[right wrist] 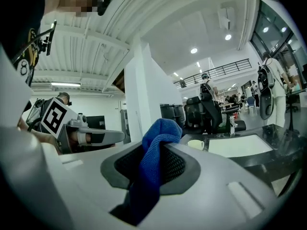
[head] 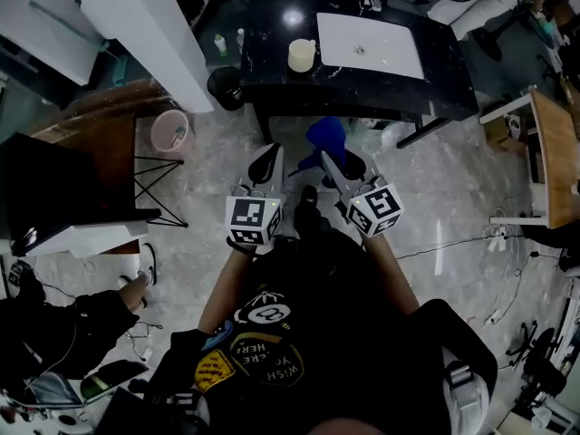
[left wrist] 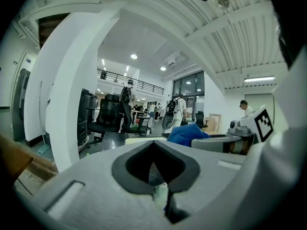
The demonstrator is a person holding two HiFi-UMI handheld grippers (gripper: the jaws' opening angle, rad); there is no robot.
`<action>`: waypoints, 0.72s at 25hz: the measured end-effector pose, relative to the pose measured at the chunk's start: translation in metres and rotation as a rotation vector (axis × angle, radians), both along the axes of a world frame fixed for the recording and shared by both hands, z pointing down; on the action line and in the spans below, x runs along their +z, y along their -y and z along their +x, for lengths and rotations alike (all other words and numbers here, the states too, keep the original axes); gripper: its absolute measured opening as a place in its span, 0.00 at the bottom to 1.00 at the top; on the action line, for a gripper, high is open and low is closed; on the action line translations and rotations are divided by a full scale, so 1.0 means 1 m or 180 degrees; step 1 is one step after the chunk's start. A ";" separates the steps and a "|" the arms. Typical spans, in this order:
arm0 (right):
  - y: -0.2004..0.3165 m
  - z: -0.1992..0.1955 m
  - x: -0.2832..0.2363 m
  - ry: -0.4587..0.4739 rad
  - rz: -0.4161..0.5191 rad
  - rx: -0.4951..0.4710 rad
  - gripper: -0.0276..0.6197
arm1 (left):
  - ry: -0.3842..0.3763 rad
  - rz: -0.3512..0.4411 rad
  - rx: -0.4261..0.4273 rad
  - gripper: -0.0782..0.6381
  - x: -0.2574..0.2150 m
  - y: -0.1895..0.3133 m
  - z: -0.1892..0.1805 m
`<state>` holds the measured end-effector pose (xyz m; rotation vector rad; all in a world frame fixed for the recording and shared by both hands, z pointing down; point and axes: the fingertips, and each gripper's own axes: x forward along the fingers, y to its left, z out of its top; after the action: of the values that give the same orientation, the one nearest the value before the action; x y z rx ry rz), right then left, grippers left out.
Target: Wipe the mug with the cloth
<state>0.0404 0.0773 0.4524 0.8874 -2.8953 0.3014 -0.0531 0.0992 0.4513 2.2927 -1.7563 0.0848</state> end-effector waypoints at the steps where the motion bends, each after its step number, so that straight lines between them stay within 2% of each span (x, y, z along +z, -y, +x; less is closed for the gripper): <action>1: 0.015 -0.002 0.002 -0.0016 0.0005 -0.0033 0.18 | -0.0028 0.0004 0.0005 0.12 0.002 0.019 0.001; 3: 0.045 -0.003 0.008 -0.0049 0.0012 -0.0084 0.18 | -0.0033 0.0032 0.0055 0.12 0.003 0.058 0.004; 8: 0.123 0.007 0.031 -0.0184 -0.0083 -0.0109 0.18 | 0.0168 0.0128 0.0215 0.12 0.002 0.140 0.016; 13: 0.177 0.001 0.056 -0.0291 -0.0208 -0.0155 0.18 | 0.0153 -0.0028 0.0137 0.12 0.029 0.200 -0.011; 18: 0.230 -0.014 0.069 -0.0341 -0.0275 -0.0058 0.18 | 0.0190 -0.0116 0.0192 0.12 0.045 0.257 -0.037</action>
<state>0.0260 -0.1527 0.5215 0.8363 -2.7680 0.3628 -0.0900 -0.1581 0.4964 2.3401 -1.6994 0.1965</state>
